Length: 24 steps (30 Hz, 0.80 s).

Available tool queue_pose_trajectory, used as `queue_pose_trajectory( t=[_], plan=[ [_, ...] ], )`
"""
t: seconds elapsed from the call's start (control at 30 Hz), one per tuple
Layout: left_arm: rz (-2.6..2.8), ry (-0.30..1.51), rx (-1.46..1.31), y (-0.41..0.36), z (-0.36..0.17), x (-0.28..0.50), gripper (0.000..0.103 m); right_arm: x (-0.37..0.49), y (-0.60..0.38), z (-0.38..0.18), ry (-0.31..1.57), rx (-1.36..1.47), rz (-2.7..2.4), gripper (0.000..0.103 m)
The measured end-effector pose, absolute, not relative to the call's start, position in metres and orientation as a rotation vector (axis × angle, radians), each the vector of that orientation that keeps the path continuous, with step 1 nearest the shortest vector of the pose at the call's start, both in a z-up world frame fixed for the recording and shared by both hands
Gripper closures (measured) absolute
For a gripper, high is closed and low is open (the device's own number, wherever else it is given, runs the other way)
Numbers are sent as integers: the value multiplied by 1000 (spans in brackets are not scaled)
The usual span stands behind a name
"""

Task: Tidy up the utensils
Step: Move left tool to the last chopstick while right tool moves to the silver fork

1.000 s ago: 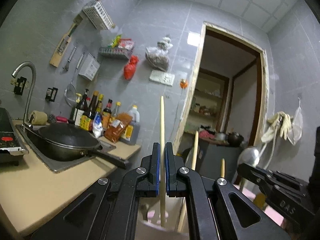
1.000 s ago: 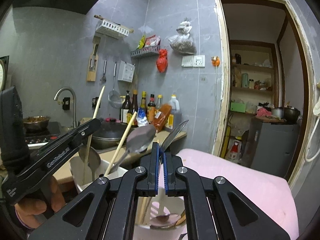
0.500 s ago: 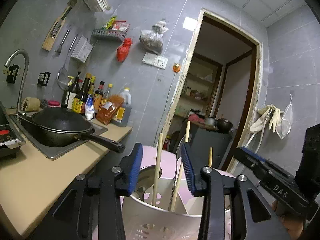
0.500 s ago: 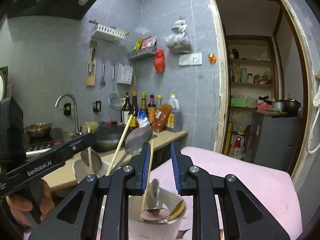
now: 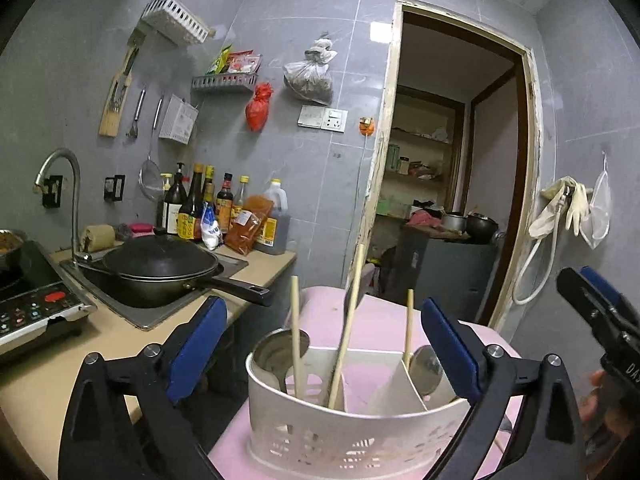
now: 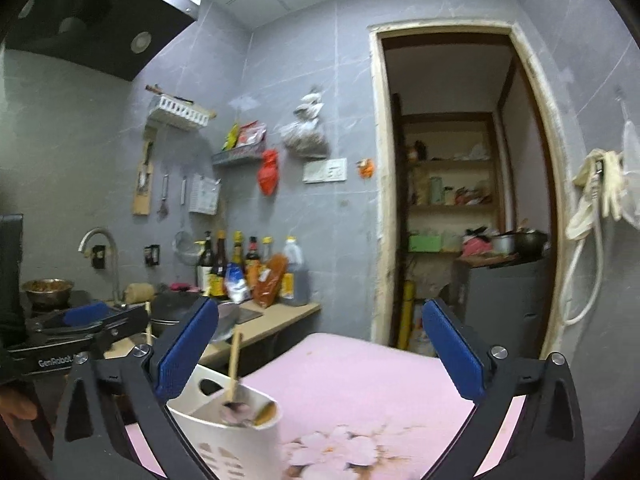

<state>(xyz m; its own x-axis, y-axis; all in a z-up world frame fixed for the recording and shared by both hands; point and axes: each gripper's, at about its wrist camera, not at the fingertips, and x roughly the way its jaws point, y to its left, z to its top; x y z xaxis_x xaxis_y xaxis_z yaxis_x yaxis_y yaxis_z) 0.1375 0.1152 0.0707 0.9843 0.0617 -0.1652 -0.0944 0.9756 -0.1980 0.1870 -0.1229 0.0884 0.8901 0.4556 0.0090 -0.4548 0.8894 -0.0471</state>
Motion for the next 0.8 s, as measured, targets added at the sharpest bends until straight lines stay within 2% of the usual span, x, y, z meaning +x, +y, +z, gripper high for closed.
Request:
queue_pose_trajectory(
  t=[0.43,0.8],
  plan=[
    [69,156,-120,55,56,121,7,168,-186,71,13,-120,322,0],
    [-41,272,-30,8,40,126,7,173,-235,38,215,-179,253,0]
  ],
)
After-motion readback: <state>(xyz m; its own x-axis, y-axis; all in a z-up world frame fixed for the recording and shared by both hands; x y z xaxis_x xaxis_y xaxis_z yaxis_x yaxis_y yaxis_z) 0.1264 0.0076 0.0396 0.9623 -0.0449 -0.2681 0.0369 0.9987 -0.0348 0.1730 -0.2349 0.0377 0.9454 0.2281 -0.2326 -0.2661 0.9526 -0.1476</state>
